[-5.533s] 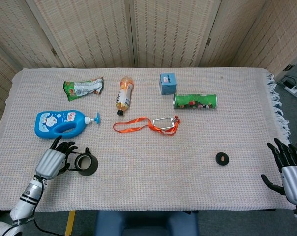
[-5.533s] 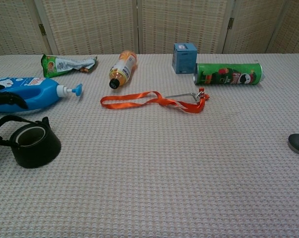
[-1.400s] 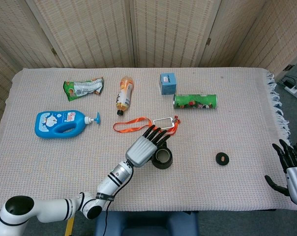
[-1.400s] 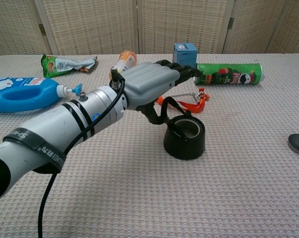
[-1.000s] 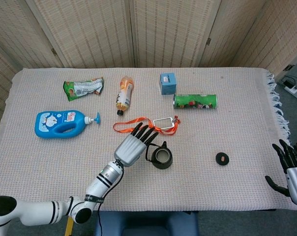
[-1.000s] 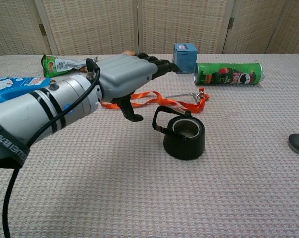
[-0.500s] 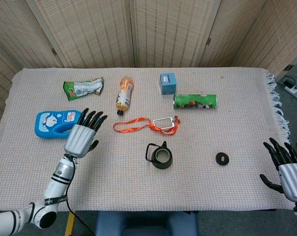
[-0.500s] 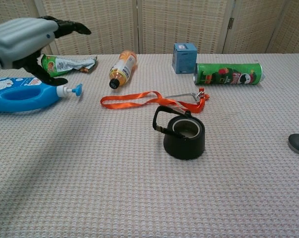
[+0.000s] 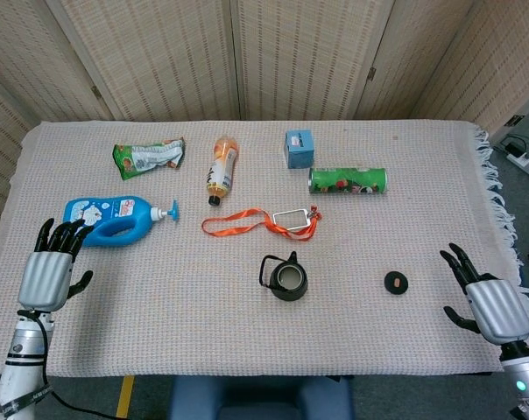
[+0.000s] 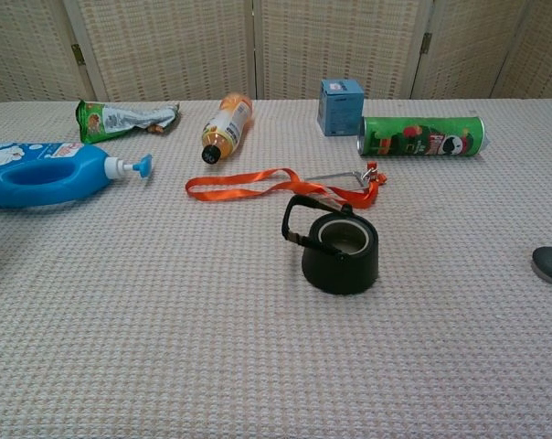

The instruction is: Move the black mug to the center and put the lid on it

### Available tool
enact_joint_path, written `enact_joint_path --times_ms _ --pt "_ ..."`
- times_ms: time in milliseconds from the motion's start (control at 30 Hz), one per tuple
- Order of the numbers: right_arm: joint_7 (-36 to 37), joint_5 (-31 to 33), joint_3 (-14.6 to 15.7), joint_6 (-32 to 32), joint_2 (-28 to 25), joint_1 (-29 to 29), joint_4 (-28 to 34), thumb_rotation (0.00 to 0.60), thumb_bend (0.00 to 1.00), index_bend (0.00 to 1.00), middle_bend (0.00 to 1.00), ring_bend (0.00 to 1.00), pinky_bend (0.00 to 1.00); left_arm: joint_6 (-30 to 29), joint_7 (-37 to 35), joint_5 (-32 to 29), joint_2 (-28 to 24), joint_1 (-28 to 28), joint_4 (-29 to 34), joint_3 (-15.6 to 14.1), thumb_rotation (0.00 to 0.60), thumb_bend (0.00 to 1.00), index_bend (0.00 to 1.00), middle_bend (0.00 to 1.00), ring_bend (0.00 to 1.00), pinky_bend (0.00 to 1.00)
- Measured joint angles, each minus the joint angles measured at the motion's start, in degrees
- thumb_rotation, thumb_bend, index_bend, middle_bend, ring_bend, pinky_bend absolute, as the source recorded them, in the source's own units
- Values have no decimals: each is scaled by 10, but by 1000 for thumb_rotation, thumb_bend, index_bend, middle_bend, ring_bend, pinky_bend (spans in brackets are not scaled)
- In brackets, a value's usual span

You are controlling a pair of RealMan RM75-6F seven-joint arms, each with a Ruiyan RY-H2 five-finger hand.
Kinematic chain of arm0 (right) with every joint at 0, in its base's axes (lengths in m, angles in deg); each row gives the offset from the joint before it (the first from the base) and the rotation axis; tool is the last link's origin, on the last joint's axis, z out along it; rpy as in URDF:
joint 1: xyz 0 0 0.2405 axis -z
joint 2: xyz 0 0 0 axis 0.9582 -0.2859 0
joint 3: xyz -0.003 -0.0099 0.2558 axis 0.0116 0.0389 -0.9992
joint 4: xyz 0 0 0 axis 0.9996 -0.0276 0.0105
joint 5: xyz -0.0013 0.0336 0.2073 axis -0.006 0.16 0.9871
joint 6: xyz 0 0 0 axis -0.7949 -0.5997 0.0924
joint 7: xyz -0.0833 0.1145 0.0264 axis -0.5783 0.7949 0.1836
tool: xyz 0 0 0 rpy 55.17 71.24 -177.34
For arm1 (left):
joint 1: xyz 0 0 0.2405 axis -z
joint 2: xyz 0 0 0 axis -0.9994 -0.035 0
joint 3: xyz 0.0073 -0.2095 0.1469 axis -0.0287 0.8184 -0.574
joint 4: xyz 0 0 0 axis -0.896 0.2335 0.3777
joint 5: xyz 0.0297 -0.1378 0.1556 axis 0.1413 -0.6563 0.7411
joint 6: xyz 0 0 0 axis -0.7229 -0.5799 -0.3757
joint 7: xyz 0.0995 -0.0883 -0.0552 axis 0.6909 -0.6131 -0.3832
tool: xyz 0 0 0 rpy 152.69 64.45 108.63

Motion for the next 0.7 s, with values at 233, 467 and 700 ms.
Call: enact_joint_path --times_ms 233,467,700 --pt "-44 29 -8 -69 16 -42 6 600 268 32 124 783 781 -26 -5 27 -9 -33 10 -12 600 224 167 106 100 0" --pt "-89 78 -13 -155 34 -88 1 600 268 58 157 811 816 -27 -7 35 -12 -49 15 -12 600 224 167 105 100 0" --pt "-125 131 -16 -211 68 -128 -26 600 268 94 184 814 821 -28 -9 39 -14 -61 16 -6 600 224 167 105 100 0"
